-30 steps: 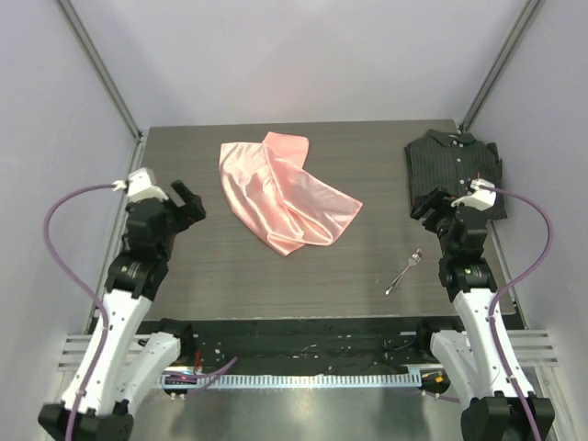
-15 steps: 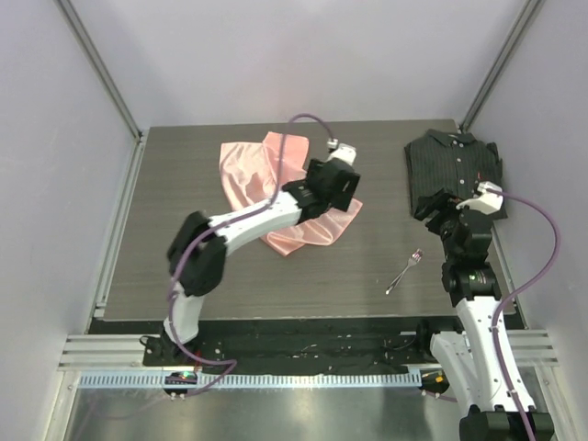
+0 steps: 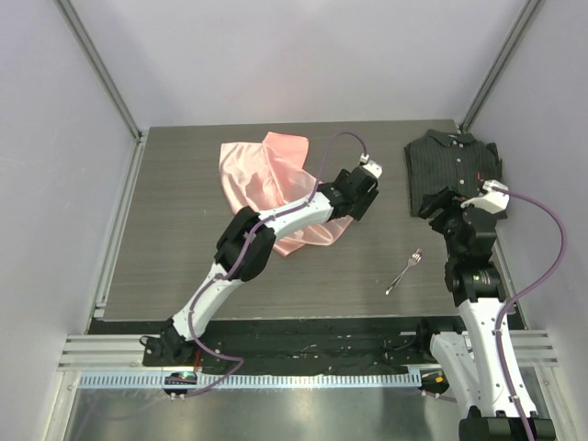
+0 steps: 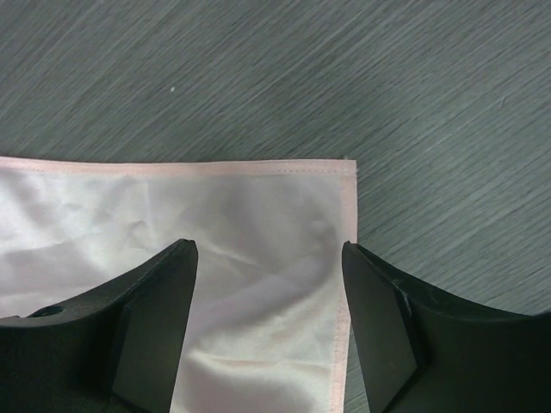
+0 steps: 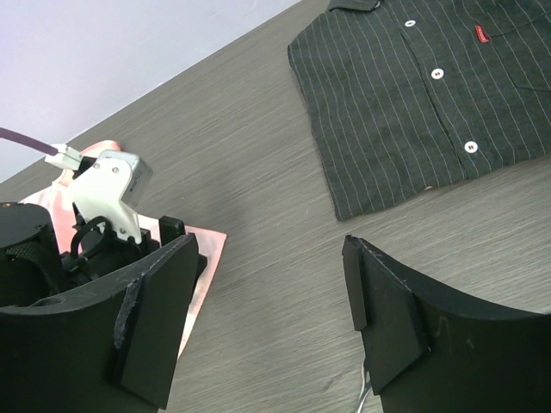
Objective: Fold the napkin, place the utensils inside, and roll it up
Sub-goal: Flatten the napkin out
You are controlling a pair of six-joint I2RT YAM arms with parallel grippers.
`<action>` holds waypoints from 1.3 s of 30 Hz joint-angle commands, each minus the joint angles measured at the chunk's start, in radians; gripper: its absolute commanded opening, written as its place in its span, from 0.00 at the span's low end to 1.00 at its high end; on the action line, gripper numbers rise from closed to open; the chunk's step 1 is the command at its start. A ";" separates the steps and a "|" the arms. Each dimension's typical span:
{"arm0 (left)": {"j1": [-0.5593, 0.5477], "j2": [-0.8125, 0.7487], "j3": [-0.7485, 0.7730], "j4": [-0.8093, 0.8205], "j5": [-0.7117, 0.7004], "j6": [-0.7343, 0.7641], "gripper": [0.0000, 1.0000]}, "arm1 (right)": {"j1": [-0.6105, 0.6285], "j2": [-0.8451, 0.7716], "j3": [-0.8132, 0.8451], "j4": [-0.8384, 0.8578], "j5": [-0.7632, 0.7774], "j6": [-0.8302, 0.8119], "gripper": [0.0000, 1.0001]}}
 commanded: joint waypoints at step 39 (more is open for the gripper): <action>0.091 0.154 0.202 -0.087 0.275 -0.249 0.00 | 0.002 0.006 0.008 -0.025 -0.080 -0.024 0.77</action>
